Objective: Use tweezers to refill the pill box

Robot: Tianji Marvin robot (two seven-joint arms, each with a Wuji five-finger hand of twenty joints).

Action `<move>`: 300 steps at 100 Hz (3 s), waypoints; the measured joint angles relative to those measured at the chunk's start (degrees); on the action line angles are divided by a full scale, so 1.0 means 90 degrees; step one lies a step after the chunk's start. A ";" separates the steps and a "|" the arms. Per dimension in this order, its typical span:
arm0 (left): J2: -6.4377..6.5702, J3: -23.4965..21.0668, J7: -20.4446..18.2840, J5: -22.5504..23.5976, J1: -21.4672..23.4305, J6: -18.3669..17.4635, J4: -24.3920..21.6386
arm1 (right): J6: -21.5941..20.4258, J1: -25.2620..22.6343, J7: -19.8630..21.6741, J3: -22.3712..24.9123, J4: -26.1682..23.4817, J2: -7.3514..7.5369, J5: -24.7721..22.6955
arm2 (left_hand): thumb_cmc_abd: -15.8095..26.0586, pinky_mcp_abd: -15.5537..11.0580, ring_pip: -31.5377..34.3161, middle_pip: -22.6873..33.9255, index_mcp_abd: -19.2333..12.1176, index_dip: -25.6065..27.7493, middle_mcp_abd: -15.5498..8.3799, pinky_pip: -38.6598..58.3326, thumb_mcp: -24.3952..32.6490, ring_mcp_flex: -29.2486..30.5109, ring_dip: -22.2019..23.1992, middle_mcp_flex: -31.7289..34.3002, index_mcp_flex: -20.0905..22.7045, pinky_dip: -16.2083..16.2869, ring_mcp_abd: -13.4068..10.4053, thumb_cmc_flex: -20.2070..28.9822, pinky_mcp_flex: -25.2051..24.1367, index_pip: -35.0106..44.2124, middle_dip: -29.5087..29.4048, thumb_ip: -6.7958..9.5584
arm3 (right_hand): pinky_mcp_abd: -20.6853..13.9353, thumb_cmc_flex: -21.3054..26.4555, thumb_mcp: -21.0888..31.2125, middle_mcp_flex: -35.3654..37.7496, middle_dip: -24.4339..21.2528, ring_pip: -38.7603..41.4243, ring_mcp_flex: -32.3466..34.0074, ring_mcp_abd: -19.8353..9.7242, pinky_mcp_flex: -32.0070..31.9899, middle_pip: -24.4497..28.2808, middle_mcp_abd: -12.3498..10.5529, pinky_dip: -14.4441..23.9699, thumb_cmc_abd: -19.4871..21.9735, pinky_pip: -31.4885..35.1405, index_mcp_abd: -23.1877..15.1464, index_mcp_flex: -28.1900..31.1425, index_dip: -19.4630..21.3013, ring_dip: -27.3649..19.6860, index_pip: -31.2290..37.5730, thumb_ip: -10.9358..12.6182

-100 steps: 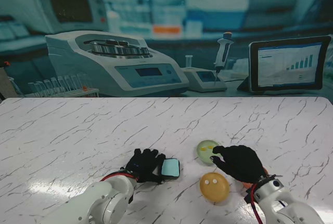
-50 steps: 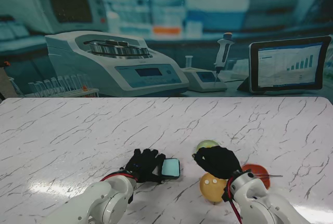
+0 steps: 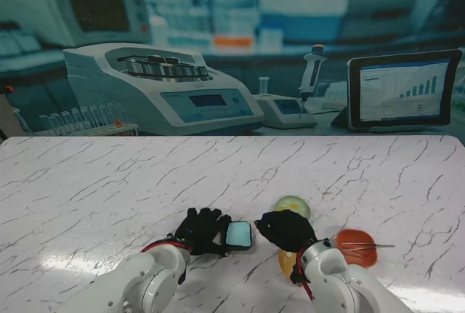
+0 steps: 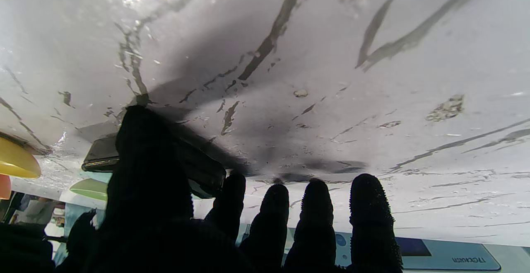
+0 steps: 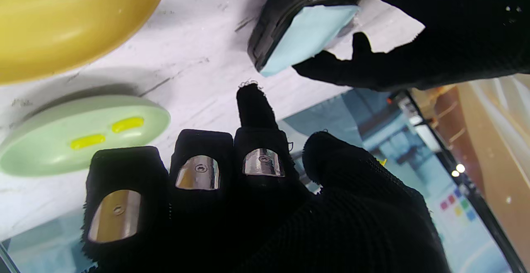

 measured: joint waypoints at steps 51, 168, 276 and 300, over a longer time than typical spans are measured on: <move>0.0001 -0.0003 0.0004 -0.0067 -0.0019 -0.0056 0.0020 | 0.0379 0.0485 -0.0134 -0.0498 0.0581 -0.0115 0.0505 | 0.0001 -0.0001 -0.0015 0.0001 0.0003 0.0005 -0.0011 0.0000 0.0000 0.0000 0.0000 0.0001 0.0001 0.0001 -0.0001 0.0066 0.0000 0.0051 0.0032 0.0000 | 0.0000 -0.0068 0.0122 0.0000 -0.0139 0.0011 0.0018 -0.0001 0.0005 0.0069 -0.0003 -0.0001 -0.0018 0.0005 0.0004 0.0064 -0.0015 0.0000 0.0093 0.0109; 0.0000 -0.0016 -0.0001 -0.0154 -0.0041 -0.0108 0.0043 | 0.0629 0.0781 -0.0149 -0.0828 0.0724 -0.0196 0.0575 | 0.0001 -0.0001 -0.0037 0.0025 0.0004 0.0065 -0.0020 0.0001 0.0000 -0.0010 0.0000 0.0001 0.0001 0.0001 -0.0001 0.0146 0.0000 0.0123 0.0034 0.0000 | 0.0000 -0.0141 0.0132 0.0003 -0.0158 0.0020 0.0033 -0.0003 0.0009 0.0079 -0.0003 -0.0002 -0.0020 0.0009 0.0097 0.0072 -0.0077 0.0000 0.0177 0.0177; 0.0006 -0.0009 -0.0079 -0.0187 -0.0093 -0.0138 0.0055 | 0.0891 0.0930 0.0007 -0.0977 0.0321 -0.0140 0.0154 | 0.0001 -0.0001 -0.0042 0.0025 0.0016 0.0159 -0.0023 0.0001 0.0000 -0.0016 0.0000 0.0001 0.0001 0.0001 -0.0006 0.0159 0.0000 0.0135 0.0034 0.0000 | 0.0000 -0.0141 0.0196 0.0084 -0.0210 0.0068 0.0090 -0.0003 0.0060 0.0081 -0.0005 -0.0002 -0.0082 0.0010 0.0125 0.0234 -0.0080 0.0000 0.0292 0.0177; 0.0010 -0.0008 -0.0103 -0.0212 -0.0104 -0.0142 0.0055 | 0.0919 0.0985 -0.0122 -0.1106 0.0251 -0.0143 0.0137 | 0.0001 -0.0001 -0.0091 0.0025 0.0020 0.0160 -0.0024 0.0001 0.0000 -0.0017 0.0000 0.0001 0.0001 0.0001 -0.0006 0.0160 0.0000 0.0137 0.0034 0.0000 | 0.0000 -0.0141 0.0196 0.0084 -0.0210 0.0068 0.0090 -0.0003 0.0064 0.0081 -0.0005 -0.0005 -0.0082 0.0010 0.0125 0.0234 -0.0081 -0.0001 0.0292 0.0177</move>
